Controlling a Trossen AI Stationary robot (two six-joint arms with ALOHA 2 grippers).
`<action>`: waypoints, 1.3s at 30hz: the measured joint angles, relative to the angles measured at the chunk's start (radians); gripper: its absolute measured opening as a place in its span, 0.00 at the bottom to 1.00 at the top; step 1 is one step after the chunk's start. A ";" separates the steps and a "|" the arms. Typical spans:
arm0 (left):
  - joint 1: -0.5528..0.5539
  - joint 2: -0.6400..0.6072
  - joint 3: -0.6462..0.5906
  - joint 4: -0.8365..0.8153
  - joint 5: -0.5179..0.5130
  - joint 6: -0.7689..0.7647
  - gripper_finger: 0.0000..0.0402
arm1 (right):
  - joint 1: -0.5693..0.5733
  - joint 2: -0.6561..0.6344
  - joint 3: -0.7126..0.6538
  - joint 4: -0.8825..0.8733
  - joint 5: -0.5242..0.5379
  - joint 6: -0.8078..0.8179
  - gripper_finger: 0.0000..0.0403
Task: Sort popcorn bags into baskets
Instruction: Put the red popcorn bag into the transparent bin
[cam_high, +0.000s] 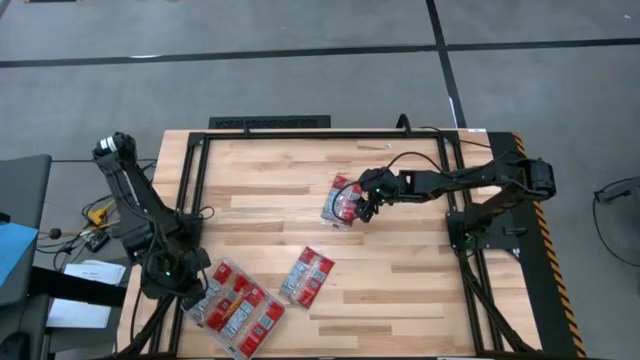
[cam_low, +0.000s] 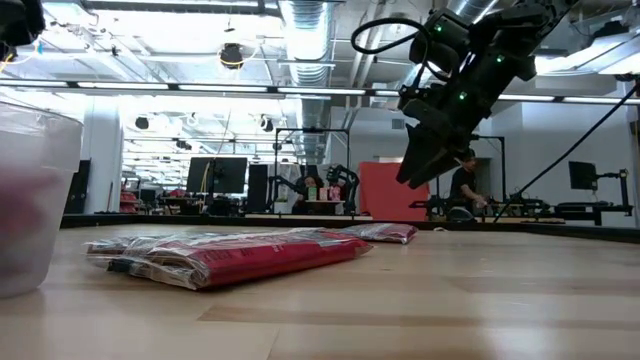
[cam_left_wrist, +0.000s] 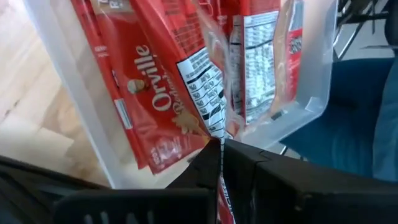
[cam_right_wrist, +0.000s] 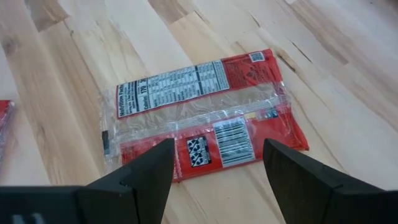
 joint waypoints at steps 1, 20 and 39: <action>0.000 0.000 -0.009 0.005 0.000 0.000 0.00 | -0.004 0.000 0.000 -0.002 0.000 0.000 0.67; 0.001 0.003 -0.050 0.018 -0.015 0.012 0.00 | -0.019 0.000 0.000 -0.002 0.000 -0.017 0.67; 0.041 0.003 -0.050 0.085 0.011 -0.021 0.11 | -0.019 0.000 0.000 -0.002 0.000 -0.019 0.67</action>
